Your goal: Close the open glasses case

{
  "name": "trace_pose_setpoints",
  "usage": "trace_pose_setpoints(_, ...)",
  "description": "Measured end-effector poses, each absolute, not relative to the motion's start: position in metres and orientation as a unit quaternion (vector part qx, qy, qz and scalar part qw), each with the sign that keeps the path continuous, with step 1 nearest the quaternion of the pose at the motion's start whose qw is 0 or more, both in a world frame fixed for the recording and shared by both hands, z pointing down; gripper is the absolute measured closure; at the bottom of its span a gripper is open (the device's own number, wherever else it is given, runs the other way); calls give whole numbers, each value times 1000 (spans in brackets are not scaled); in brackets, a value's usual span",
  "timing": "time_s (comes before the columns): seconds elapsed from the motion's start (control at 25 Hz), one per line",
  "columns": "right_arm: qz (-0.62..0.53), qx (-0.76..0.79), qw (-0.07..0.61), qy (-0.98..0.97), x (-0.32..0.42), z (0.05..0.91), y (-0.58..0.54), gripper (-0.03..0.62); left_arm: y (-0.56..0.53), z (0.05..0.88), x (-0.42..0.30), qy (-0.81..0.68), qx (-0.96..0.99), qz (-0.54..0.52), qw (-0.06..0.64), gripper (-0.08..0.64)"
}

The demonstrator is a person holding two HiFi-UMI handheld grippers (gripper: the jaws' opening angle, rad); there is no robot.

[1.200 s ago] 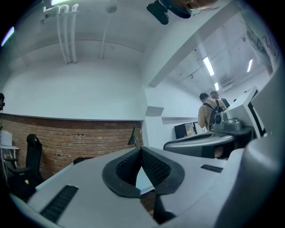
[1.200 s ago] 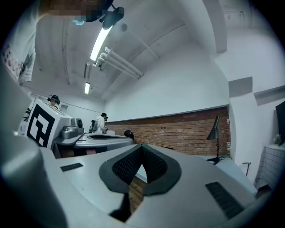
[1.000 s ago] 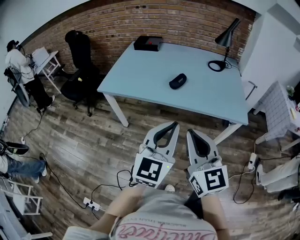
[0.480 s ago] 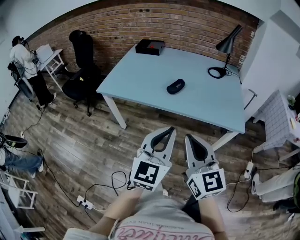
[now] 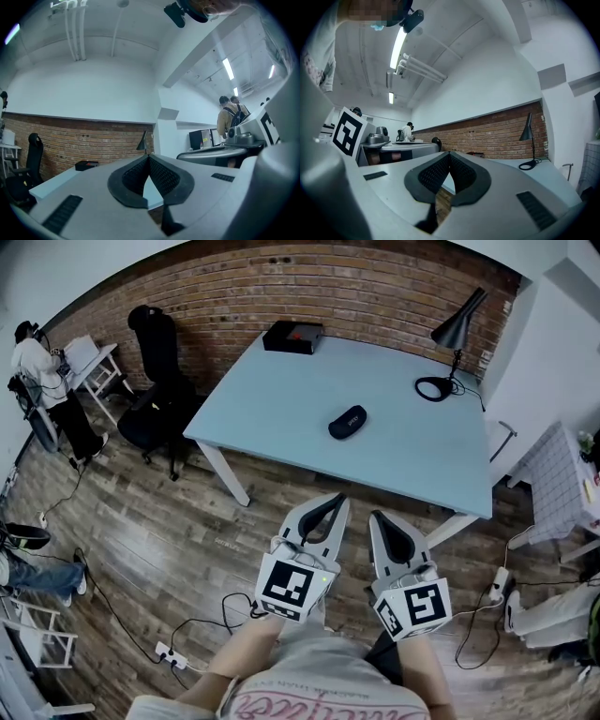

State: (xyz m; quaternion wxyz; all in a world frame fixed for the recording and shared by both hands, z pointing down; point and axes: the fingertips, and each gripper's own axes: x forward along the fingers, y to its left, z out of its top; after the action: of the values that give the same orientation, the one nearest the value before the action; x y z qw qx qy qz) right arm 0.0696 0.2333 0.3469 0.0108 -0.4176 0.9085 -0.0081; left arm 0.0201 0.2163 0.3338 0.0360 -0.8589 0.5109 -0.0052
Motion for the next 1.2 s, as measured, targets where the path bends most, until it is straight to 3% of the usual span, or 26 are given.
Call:
trace_pose_setpoints(0.28,-19,-427,2,904,53,357,166,574,144,347,1,490,-872,-6,-10,554)
trace_pose_setpoints(0.6,-24,-449,-11,893,31,370,74,574,58,361,-15,447,-893,-48,24,554)
trace_pose_setpoints(1.2,-37,-472,-60,879,16,403,-32,574,-54,410,-40,385,-918,-95,-21,554)
